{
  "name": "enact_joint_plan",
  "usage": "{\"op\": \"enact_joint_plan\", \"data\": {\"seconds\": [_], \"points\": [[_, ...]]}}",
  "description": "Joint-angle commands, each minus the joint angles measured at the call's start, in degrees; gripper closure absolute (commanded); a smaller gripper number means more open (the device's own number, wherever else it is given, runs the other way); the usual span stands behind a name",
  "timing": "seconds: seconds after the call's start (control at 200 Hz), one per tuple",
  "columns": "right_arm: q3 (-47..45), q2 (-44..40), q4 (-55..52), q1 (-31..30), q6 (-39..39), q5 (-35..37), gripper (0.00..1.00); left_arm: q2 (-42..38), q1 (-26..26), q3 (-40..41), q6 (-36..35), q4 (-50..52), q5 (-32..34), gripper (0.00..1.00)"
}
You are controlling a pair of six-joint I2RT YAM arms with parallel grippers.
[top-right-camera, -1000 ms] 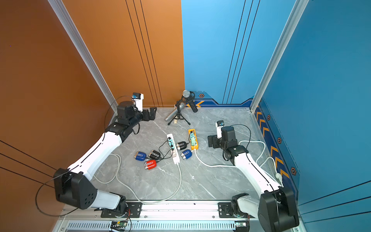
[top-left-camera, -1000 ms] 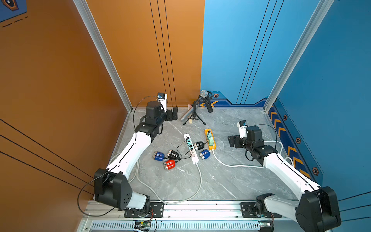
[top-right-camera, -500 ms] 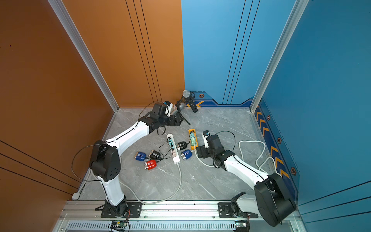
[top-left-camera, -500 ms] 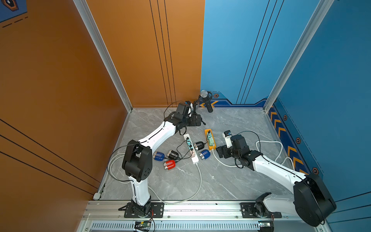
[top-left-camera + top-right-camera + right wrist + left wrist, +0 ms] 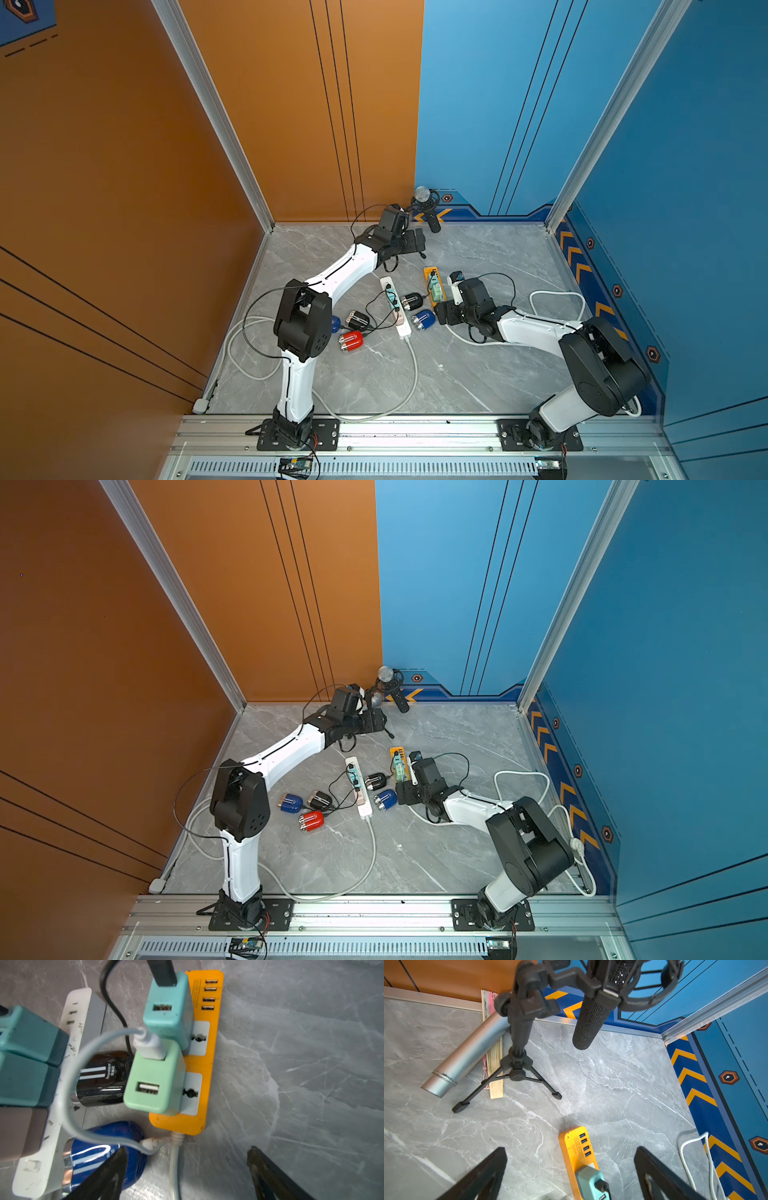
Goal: Unplug the electric shaver
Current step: Remove the plug from the socket.
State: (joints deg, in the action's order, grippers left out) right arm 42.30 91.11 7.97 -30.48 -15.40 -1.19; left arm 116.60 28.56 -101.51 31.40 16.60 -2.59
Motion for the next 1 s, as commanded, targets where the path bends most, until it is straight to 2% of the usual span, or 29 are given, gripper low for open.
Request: {"op": "enact_joint_plan", "data": {"seconds": [0.0, 0.175, 0.375, 0.736, 0.996], "points": [[2.07, 3.00, 4.08, -1.31, -1.83, 4.73, 0.08, 1.47, -0.61, -1.97, 1.22, 1.33, -0.20, 0.01], [4.67, 7.24, 4.91, -2.11, -1.64, 6.91, 0.09, 2.88, -0.61, -2.55, 2.38, 1.50, -0.22, 0.01], [4.44, 7.32, 4.24, -1.92, 0.26, 8.33, 0.12, 3.34, 0.03, -2.38, 2.54, 1.61, -0.94, 0.00], [4.31, 6.27, -1.38, 3.23, 4.95, -0.77, 0.24, 4.69, 1.58, -1.57, 2.39, 3.39, 0.47, 0.00], [5.49, 7.11, -2.86, 5.61, 8.73, -6.17, 0.24, 5.68, 2.70, -1.49, 4.67, 4.56, 2.67, 0.02]]}}
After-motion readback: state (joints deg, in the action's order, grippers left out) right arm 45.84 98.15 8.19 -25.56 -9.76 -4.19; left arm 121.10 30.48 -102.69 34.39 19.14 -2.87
